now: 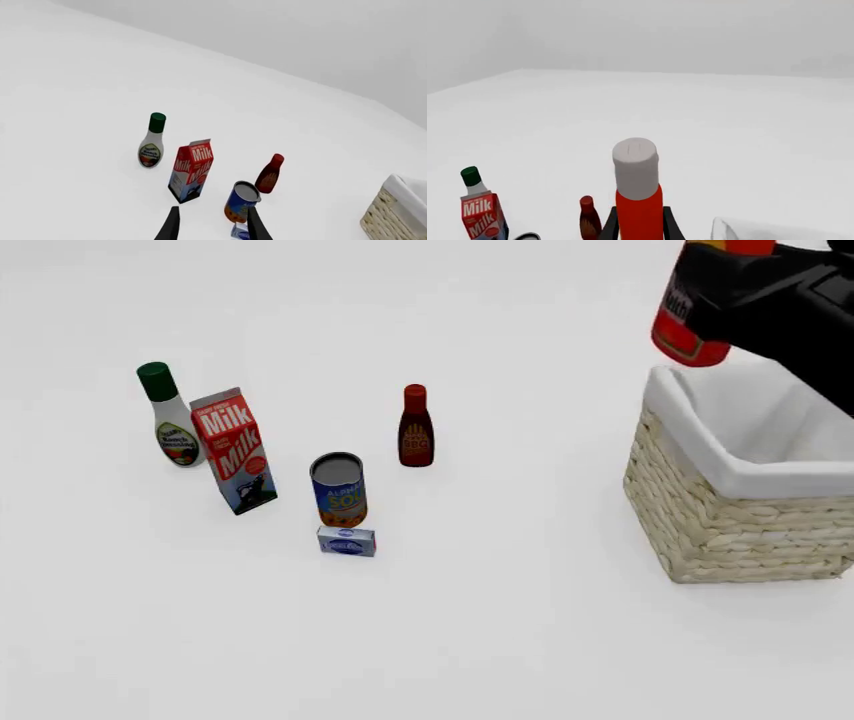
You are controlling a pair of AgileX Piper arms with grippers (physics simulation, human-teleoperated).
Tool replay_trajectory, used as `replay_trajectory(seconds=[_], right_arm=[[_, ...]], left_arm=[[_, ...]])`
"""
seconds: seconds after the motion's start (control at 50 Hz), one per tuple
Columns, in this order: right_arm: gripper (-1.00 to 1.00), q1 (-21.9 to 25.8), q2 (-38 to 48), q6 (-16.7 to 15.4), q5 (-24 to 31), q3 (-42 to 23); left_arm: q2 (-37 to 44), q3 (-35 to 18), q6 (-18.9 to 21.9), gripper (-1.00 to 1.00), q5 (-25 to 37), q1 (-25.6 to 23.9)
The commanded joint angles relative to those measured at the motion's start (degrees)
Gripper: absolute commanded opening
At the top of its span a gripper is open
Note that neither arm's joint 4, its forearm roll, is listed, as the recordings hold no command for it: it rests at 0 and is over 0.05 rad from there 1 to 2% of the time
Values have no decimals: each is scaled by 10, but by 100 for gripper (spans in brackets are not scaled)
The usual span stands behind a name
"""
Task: Pick the ketchup and place it in the basket.
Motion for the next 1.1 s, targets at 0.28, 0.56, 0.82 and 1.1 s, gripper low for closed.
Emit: replay_trajectory(seconds=[0.28,0.56,0.82,1.1], right_arm=[[-100,-86,-1,11,7,-3],[-100,-126,10,11,-7,12],[-100,-155,31,12,-13,14],[-100,-184,53,12,-27,18]], left_arm=[[-4,18,-6,100,-12,-9],[-8,29,-13,100,-16,-17],[-9,29,-11,100,-18,-18],[-10,32,-14,100,-21,-20]])
